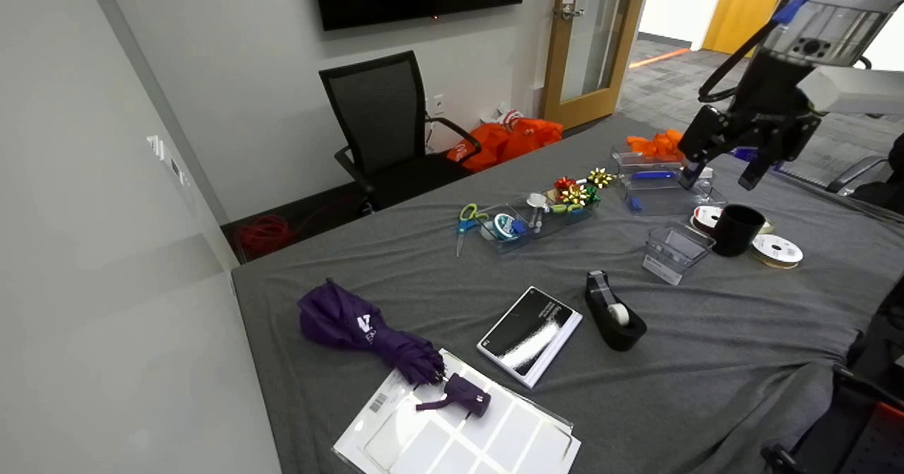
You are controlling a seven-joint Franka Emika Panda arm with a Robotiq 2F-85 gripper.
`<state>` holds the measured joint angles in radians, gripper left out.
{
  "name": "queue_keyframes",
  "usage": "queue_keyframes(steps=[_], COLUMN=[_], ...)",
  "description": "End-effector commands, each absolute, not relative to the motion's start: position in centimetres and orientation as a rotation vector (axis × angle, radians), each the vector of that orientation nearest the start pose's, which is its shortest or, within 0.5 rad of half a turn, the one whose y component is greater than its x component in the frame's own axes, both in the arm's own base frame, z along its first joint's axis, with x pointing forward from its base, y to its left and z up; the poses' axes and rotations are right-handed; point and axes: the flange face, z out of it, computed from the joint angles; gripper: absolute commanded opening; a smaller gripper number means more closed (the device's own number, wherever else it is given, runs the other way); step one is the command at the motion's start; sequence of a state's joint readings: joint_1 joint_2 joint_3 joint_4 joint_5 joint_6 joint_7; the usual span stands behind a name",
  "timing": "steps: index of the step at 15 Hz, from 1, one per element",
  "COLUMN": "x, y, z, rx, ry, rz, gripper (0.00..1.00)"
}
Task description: Put the black masking tape dispenser on the black object on the left
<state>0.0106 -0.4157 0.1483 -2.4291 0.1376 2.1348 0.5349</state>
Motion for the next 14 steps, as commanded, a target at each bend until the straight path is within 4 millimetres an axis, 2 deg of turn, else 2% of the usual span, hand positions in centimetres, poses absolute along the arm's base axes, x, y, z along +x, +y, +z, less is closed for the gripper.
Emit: queue_keyframes(steps=[1,2,5,9,14], x=[42.5,42.5,45.1,48.2,51.7], y=[7.7,7.7,9.3,10.6,10.7], z=[46.9,46.9,43.2,38.2,32.2], rx=[-2.964,-2.964,-3.095,-3.182,-3.252], ry=[0.682,0.681,0.753,0.78,0.639], rz=[-0.14,-0.141,-0.105,-0.021,0.02], gripper=[1.0,1.0,1.0,1.0,1.0])
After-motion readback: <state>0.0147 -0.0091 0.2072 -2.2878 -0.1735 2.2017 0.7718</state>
